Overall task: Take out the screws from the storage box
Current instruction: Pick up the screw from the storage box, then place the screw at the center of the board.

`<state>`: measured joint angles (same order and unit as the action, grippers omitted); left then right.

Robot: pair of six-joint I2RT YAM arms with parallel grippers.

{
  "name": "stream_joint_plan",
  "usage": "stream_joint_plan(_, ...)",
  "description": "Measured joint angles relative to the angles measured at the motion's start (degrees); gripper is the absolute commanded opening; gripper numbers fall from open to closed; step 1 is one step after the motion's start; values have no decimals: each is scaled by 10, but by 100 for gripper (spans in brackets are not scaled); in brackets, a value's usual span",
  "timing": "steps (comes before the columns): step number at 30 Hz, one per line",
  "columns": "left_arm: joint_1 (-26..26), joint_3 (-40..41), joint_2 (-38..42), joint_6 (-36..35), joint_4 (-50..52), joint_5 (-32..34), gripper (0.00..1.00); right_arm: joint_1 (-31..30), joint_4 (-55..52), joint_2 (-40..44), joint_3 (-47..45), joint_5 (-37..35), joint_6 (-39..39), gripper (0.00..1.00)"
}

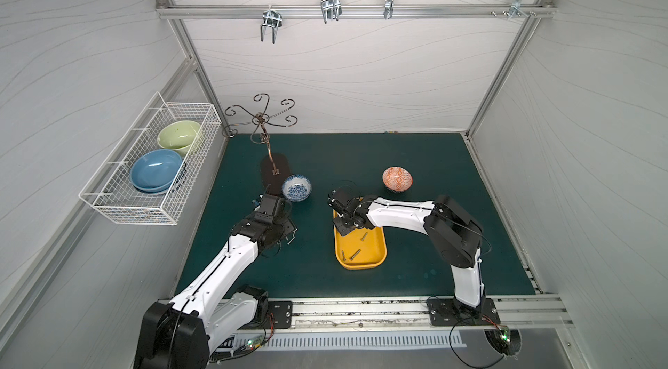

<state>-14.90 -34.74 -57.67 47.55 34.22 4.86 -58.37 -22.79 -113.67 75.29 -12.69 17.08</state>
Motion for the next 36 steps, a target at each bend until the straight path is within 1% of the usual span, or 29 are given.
stream_joint_plan(7,0,2,2,-3,-2,-11,63,1,2,20,-19,0,8,0)
stream_joint_plan(12,0,5,1,-5,-10,-28,63,8,16,60,-50,-1,16,0)
stream_joint_plan(22,-6,6,1,-7,-21,-50,62,22,34,125,-74,-4,20,0)
stream_joint_plan(25,-33,4,1,-6,-18,-43,62,26,37,146,-93,-6,20,0)
stream_joint_plan(28,-76,-13,1,-4,-6,-29,62,33,39,178,-119,-8,20,0)
stream_joint_plan(32,-128,-51,-10,-1,-1,-9,62,52,43,239,-161,-14,24,0)
stream_joint_plan(36,-178,-91,-38,3,3,14,61,82,46,312,-212,-18,31,0)
